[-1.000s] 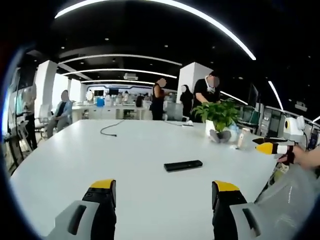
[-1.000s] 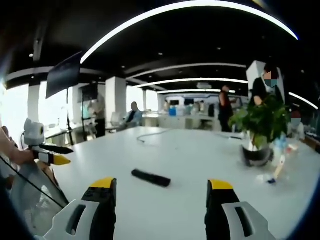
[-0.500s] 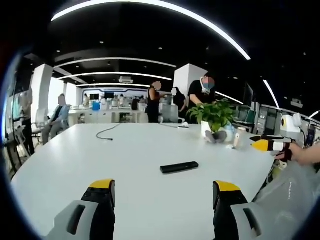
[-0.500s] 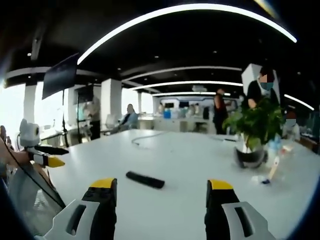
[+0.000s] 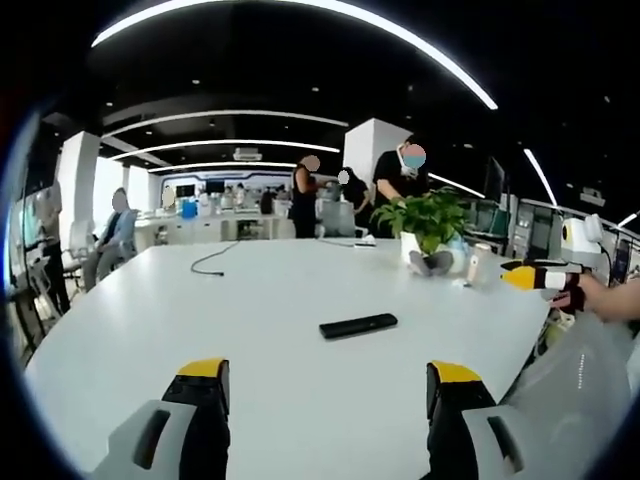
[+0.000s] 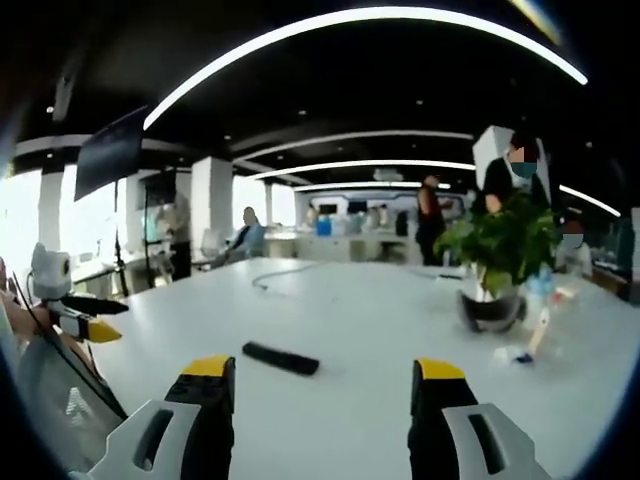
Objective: Press the specified remote control buttons in sequence, fully releasing each button before pressing the next.
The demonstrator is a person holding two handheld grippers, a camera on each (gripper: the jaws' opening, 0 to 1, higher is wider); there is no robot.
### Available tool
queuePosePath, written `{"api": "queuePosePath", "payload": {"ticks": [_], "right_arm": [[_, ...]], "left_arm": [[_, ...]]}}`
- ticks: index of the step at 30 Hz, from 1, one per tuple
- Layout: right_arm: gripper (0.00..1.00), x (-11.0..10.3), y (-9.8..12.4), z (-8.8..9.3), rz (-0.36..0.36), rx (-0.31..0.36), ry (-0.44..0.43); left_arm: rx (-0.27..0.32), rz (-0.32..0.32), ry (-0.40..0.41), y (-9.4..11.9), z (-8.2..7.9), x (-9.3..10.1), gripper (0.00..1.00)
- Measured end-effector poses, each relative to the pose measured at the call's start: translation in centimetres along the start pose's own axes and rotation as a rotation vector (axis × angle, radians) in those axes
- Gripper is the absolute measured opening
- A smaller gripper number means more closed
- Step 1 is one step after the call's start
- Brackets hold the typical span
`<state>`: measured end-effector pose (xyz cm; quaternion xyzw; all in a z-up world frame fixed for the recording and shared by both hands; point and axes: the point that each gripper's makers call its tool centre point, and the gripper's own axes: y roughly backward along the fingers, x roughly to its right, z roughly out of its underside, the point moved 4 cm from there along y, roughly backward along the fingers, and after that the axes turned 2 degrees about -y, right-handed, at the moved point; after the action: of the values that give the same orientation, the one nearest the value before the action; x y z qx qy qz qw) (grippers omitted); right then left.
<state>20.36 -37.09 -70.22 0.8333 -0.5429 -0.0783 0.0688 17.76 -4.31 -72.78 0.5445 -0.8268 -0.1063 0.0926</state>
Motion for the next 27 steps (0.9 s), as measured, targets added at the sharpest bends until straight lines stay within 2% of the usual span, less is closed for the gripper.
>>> {"api": "queuePosePath", "payload": {"ticks": [2,6,8,12,15,21,23,27], "right_arm": [[0.70,-0.4,-0.2,0.3,-0.026,-0.016,0.003],[0.69,-1.2,-0.4,0.4,-0.069,-0.030,0.016],[0.68,-1.2,-0.4,0.5,-0.080,-0.040,0.027],[0.70,-1.6,-0.5,0.6,-0.120,-0.042,-0.007],[0.70,-1.7,-0.6,0.6,-0.129,-0.040,-0.010],[0.68,-1.8,-1.0,0.9,-0.135,-0.056,0.008],[0.68,-2.1,-1.3,1.3,-0.165,-0.076,-0.022],[0.68,-2.6,-1.4,1.3,-0.198,-0.080,-0.029]], "left_arm": [[0.003,-0.003,0.004,0.0,0.0,-0.1,0.84],[-0.047,-0.010,-0.014,-0.2,0.7,-0.1,0.84],[-0.048,-0.007,-0.016,-0.1,0.7,0.0,0.84],[-0.032,-0.013,-0.003,0.0,0.5,-0.2,0.84],[-0.043,-0.017,-0.002,-0.2,0.7,-0.4,0.84],[-0.080,0.012,0.045,-0.6,1.1,-0.4,0.85],[-0.085,0.016,0.047,-0.6,1.3,-0.5,0.85],[-0.101,0.015,0.080,-0.8,1.5,-1.0,0.86]]}}
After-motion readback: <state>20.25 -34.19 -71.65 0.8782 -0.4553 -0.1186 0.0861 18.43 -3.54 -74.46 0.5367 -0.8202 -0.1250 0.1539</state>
